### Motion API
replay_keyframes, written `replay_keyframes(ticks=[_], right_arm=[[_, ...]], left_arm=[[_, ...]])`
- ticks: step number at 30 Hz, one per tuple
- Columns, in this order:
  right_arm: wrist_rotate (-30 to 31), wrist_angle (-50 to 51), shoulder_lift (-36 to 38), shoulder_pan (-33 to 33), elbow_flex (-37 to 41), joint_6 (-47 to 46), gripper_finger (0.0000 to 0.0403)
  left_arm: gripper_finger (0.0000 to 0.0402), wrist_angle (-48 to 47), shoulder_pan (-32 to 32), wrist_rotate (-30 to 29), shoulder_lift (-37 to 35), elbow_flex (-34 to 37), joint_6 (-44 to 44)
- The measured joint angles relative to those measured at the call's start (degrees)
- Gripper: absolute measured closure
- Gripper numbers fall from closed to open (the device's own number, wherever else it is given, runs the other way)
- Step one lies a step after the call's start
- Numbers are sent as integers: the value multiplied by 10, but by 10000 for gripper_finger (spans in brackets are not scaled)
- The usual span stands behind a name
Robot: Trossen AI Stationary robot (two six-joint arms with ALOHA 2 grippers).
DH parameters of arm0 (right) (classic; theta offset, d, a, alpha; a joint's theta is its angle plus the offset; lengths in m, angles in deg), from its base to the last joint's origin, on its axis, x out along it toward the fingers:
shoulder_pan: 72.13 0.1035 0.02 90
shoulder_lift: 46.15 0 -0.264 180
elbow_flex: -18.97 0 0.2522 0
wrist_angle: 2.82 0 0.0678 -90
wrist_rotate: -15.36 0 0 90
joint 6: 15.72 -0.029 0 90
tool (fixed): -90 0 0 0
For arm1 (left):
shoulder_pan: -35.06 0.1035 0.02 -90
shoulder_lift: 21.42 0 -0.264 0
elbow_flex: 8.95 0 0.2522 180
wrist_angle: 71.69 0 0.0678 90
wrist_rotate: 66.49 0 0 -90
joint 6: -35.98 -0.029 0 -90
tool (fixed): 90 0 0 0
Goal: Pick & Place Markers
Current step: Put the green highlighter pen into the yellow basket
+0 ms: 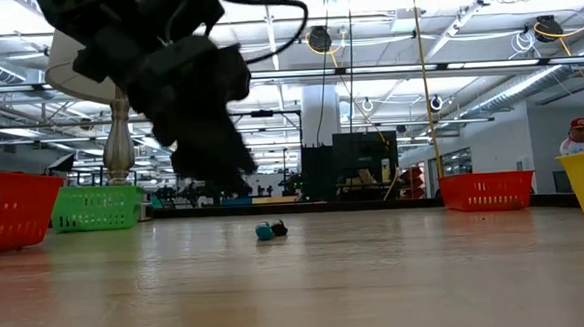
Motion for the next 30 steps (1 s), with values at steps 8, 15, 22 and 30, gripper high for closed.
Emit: replay_keyframes(ticks=[8, 15, 22, 30], right_arm=[[3, -91, 0, -49, 0, 152, 328], [2, -75, 0, -78, 0, 128, 328], [1, -93, 0, -93, 24, 129, 328], [2, -186, 0, -110, 60, 129, 328]], left_arm=[[124, 49, -40, -12, 60, 0, -60], [124, 31, -40, -102, 60, -18, 15], [124, -100, -53, -159, 63, -86, 78], [124, -292, -53, -188, 74, -179, 236]])
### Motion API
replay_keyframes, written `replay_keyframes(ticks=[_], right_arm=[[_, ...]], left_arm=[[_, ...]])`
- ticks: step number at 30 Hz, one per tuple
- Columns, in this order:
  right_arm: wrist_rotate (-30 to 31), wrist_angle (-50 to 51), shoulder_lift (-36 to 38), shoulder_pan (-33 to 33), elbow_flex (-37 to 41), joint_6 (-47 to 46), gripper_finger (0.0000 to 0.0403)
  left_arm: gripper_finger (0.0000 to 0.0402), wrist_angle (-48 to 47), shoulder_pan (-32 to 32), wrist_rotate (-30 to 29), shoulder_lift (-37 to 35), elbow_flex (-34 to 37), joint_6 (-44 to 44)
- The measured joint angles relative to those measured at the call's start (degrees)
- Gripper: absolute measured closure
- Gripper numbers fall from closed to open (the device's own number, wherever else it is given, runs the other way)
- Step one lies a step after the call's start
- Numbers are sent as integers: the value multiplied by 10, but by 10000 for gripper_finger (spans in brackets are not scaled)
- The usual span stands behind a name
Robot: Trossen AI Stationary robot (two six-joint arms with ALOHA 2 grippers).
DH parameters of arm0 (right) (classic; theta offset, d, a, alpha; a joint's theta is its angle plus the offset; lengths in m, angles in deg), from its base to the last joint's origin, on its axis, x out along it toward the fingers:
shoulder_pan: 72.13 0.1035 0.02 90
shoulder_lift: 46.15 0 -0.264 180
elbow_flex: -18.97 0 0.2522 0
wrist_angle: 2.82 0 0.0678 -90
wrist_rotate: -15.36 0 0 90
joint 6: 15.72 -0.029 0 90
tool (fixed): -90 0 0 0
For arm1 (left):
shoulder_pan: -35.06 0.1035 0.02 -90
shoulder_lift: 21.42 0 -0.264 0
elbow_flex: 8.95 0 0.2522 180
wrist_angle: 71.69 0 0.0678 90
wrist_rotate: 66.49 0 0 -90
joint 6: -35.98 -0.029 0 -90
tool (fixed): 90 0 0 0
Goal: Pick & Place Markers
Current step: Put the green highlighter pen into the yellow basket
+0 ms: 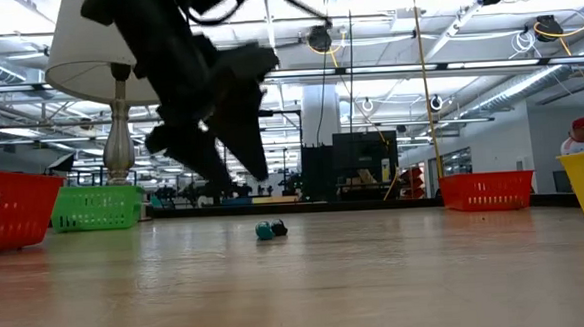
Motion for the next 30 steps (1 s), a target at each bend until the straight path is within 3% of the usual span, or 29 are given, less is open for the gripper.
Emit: replay_keyframes(ticks=[3, 12, 20, 30], right_arm=[[0, -16, 0, 0, 3, -1, 328], [-1, -19, 0, 0, 3, -17, 328], [-2, -15, 0, 0, 3, -16, 328], [-2, -6, 0, 0, 3, -28, 328]], left_arm=[[124, -24, 4, 18, 28, -10, 43], [124, -40, 4, 24, 126, -71, -9], [124, -152, -2, 33, 127, -83, -9], [124, -165, -29, 52, 128, -80, 24]])
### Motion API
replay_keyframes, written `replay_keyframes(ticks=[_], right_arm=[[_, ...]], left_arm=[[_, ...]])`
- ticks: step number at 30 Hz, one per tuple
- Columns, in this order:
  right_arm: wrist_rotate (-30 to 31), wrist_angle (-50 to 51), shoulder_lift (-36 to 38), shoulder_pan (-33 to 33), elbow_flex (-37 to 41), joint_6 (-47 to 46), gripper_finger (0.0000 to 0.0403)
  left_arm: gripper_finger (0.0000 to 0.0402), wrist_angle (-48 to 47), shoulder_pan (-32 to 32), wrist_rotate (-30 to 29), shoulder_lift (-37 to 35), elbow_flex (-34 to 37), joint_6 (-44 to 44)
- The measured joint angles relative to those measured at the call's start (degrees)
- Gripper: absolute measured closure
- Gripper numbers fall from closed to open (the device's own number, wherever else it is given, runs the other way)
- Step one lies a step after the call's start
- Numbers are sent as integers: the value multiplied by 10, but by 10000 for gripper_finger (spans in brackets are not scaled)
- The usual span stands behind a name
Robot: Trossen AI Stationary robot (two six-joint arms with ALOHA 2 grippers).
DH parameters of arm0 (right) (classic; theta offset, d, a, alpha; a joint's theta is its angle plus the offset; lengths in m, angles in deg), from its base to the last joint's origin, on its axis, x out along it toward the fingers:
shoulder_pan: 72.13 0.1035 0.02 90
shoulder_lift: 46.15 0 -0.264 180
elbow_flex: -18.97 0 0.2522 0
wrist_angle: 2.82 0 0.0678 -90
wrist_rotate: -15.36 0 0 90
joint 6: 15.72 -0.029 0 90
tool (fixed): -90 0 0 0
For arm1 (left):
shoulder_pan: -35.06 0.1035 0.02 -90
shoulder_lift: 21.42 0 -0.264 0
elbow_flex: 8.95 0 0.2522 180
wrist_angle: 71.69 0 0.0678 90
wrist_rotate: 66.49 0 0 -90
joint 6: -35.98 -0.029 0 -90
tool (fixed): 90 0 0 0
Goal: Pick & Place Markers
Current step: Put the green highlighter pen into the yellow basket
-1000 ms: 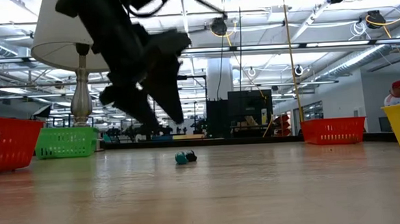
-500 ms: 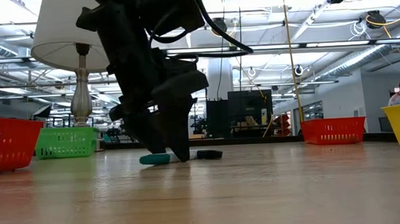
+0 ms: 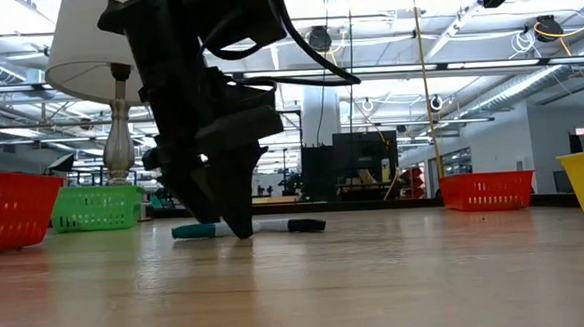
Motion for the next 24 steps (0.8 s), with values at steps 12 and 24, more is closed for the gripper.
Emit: replay_keyframes(ticks=[12, 24], right_arm=[[0, 0, 0, 0, 0, 0, 328], [0, 0, 0, 0, 0, -1, 328]], left_arm=[[124, -32, -9, 19, -1, 0, -21], [249, -27, -7, 31, -1, 0, -22]])
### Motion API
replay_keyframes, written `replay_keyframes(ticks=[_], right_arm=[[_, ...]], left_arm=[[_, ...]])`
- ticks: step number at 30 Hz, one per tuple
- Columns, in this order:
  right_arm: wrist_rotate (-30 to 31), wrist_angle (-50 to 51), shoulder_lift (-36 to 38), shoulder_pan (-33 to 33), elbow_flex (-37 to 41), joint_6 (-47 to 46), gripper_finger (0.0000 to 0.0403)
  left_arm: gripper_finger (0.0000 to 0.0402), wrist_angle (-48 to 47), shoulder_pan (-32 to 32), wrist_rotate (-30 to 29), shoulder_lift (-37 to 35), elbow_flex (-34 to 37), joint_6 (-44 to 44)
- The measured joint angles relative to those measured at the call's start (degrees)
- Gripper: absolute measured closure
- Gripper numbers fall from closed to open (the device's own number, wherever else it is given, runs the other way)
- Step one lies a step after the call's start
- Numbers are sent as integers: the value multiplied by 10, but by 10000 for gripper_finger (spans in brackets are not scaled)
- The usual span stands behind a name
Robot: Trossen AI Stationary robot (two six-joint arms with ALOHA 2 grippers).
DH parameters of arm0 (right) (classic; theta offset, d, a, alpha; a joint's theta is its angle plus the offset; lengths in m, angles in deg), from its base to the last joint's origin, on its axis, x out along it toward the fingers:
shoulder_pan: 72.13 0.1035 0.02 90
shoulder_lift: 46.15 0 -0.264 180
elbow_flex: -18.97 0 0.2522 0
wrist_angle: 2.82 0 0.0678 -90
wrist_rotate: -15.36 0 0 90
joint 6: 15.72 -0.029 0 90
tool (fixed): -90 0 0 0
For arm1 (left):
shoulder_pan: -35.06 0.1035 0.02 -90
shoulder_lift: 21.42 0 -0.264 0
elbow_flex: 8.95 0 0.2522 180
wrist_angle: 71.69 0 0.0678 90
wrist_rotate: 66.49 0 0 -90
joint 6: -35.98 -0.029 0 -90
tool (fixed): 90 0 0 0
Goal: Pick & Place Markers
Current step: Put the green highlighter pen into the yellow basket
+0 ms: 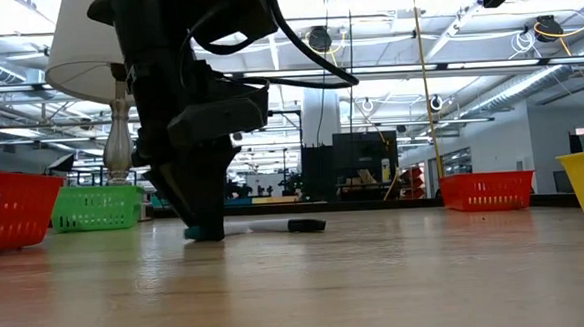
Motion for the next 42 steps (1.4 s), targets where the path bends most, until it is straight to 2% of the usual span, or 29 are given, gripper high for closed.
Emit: replay_keyframes(ticks=[4, 6, 13, 18, 22, 24, 27, 30, 36, 39, 42], right_arm=[[0, 0, 0, 0, 0, -2, 328], [0, 0, 0, 0, 0, -2, 328], [0, 1, 0, 0, 0, -2, 328], [0, 5, 0, 0, 0, -2, 328], [0, 6, 0, 0, 0, -2, 328], [0, 8, 0, 0, 0, -2, 328], [1, 10, 0, 0, 0, -2, 328], [0, 13, -1, 0, 0, -2, 328], [1, 17, -1, 0, -1, -5, 328], [1, 18, -1, 0, -1, -5, 328], [2, 19, -1, 0, -1, -1, 328]], left_arm=[[343, 6, 1, 1, 0, 0, 6], [370, 13, 3, -1, 0, 1, 4], [370, 17, -6, -29, -8, 3, -61], [370, 21, -40, -110, -56, 10, -144], [370, 131, -76, -222, -110, 4, -282], [370, 193, -81, -241, -124, 6, -358], [370, 304, -79, -220, -138, 6, -462], [370, 373, -66, -166, -144, 3, -545], [370, 418, -11, -86, -144, 4, -577], [370, 443, -4, -41, -143, 4, -588], [370, 509, -4, 26, -144, 4, -619]])
